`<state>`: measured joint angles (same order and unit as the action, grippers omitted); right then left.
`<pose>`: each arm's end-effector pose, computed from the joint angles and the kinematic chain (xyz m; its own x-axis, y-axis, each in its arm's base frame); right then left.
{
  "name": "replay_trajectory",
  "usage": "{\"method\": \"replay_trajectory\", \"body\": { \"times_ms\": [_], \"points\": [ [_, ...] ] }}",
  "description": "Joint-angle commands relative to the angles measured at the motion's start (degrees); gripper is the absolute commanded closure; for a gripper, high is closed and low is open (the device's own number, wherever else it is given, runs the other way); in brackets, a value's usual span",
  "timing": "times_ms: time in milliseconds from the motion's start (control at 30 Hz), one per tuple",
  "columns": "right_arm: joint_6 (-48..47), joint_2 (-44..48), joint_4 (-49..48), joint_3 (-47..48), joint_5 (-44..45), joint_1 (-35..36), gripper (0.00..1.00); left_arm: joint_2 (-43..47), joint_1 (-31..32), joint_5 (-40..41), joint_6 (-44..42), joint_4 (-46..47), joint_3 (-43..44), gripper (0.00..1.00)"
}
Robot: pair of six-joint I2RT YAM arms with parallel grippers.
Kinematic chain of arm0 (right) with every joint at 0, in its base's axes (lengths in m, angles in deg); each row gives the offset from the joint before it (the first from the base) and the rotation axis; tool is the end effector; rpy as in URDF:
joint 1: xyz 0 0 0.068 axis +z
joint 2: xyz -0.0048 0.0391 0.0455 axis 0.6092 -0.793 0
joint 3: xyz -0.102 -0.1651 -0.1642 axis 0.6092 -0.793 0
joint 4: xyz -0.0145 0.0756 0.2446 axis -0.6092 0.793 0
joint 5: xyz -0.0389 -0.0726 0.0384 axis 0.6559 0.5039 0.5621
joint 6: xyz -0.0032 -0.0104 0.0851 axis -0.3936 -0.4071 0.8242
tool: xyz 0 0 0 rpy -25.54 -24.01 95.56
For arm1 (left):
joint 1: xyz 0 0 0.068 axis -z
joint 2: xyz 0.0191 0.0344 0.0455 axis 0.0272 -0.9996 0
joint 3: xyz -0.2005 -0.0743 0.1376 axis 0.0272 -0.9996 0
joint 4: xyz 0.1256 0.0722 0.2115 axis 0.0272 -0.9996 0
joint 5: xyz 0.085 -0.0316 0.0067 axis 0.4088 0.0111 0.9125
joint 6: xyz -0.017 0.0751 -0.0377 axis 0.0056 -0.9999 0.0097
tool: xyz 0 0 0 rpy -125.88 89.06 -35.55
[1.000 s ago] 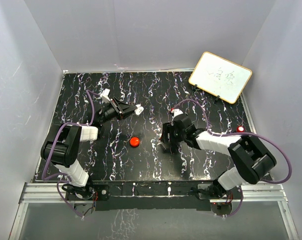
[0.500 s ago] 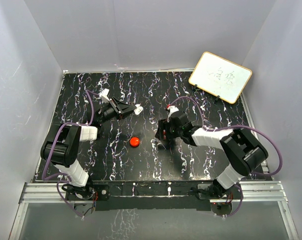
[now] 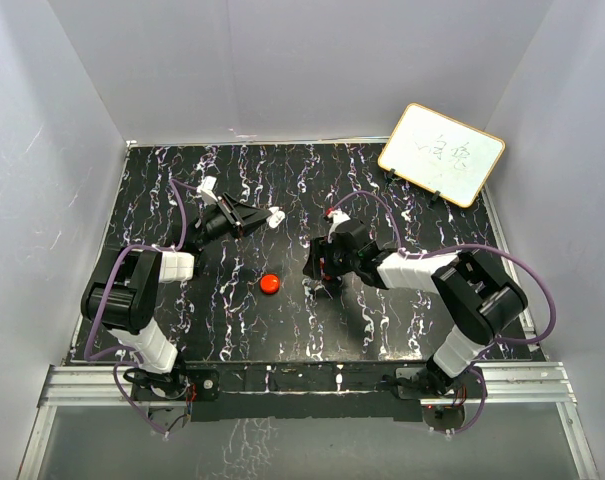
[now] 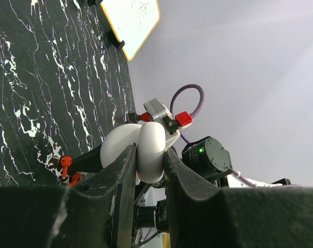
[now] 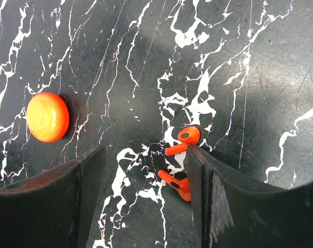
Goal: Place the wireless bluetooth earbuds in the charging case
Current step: Adjust the earbud at the center of the board.
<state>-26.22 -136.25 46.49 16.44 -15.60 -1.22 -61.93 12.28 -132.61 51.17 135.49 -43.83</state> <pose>0.2676 0.2144 0.1066 -0.7816 -0.0627 -0.6206 -0.4031 0.8100 0.4258 0.3271 -0.1154 0.1892 -0.7658 -0.5660 -0.3053 0.2885 0.1219 -0.9497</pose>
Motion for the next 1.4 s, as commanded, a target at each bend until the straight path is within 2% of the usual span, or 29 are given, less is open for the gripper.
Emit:
{"method": "replay_trajectory", "body": {
  "times_ms": [0, 433, 1000, 1367],
  "points": [
    [0.9, 0.7, 4.0, -0.7, 1.7, 0.3, 0.38, 0.5, -0.3, -0.8, 0.0, 2.0, -0.5, 1.0],
    [1.7, 6.3, 6.9, -3.9, 3.0, 0.9, 0.39, 0.7, -0.3, -0.5, 0.3, 2.2, -1.4, 1.0],
    [-2.0, 7.1, 11.1, -2.9, 13.4, 0.8, 0.35, -0.8, -0.4, -1.3, 1.0, 4.6, -0.5, 1.0],
    [-1.9, 10.0, 15.1, -6.1, 19.0, 2.2, 0.35, -1.8, -0.4, -1.2, 1.5, 5.8, -0.7, 1.0]
  ]
}}
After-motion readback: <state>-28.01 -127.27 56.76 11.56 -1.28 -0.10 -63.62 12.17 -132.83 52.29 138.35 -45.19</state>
